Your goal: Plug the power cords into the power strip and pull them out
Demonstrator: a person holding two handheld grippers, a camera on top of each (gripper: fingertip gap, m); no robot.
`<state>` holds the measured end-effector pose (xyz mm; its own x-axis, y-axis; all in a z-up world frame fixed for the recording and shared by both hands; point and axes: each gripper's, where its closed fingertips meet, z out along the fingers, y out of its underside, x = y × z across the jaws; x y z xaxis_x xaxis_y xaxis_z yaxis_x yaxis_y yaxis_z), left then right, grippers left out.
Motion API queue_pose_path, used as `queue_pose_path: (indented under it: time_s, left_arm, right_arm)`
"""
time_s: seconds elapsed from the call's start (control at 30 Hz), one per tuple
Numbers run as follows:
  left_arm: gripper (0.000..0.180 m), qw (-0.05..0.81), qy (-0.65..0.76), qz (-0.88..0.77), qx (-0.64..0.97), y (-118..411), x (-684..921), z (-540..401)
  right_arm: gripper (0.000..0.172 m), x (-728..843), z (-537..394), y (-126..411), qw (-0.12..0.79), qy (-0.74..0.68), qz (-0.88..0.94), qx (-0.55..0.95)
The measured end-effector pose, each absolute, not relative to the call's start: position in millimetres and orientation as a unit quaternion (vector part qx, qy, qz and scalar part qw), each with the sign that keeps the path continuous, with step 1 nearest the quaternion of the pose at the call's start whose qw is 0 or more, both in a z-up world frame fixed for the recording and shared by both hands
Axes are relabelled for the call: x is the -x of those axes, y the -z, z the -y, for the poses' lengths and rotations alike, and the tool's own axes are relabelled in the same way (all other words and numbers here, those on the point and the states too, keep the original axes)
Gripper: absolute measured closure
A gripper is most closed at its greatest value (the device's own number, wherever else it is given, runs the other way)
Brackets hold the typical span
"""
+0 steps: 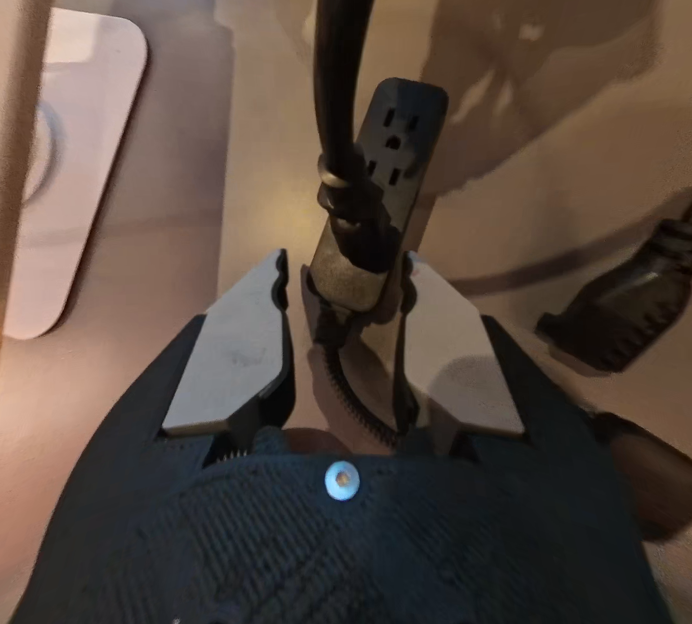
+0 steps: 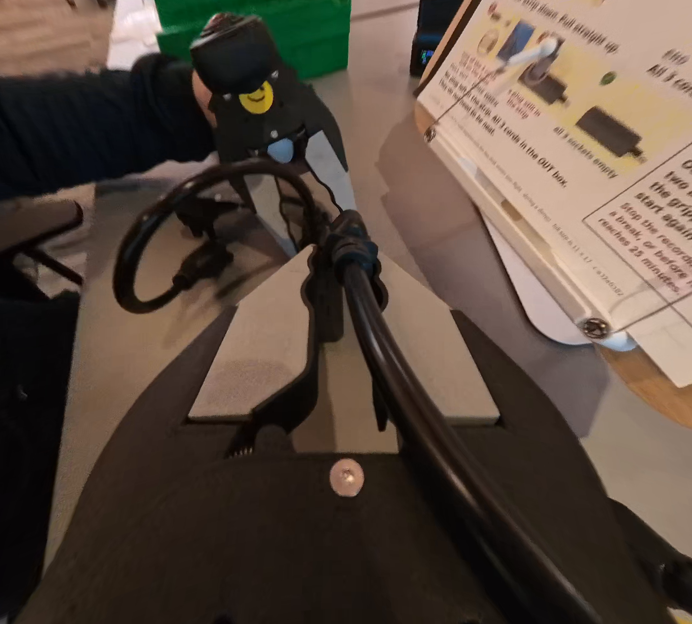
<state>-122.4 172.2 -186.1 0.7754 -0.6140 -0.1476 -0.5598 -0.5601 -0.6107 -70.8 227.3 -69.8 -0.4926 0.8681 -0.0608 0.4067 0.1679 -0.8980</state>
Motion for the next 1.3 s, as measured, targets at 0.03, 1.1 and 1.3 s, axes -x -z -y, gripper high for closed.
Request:
queue_pose_path:
  time_s: [0.03,1.1,1.3]
  left_arm:
    - [0.128,0.317,0.046,-0.343,0.883,193.0,120.9,-173.9]
    - [0.143,0.175,0.081,-0.328,0.925,131.3,84.8,-127.0]
    - [0.143,0.147,0.06,-0.302,0.94,133.0,94.2,-122.9]
  right_arm:
    - [0.148,71.5,-224.4,77.4,0.241,-0.457,0.737,0.436]
    - [0.172,70.0,-158.2,155.3,0.259,-0.293,0.884,0.255]
    - [0.164,75.3,-152.6,157.9,0.255,-0.314,0.874,0.269]
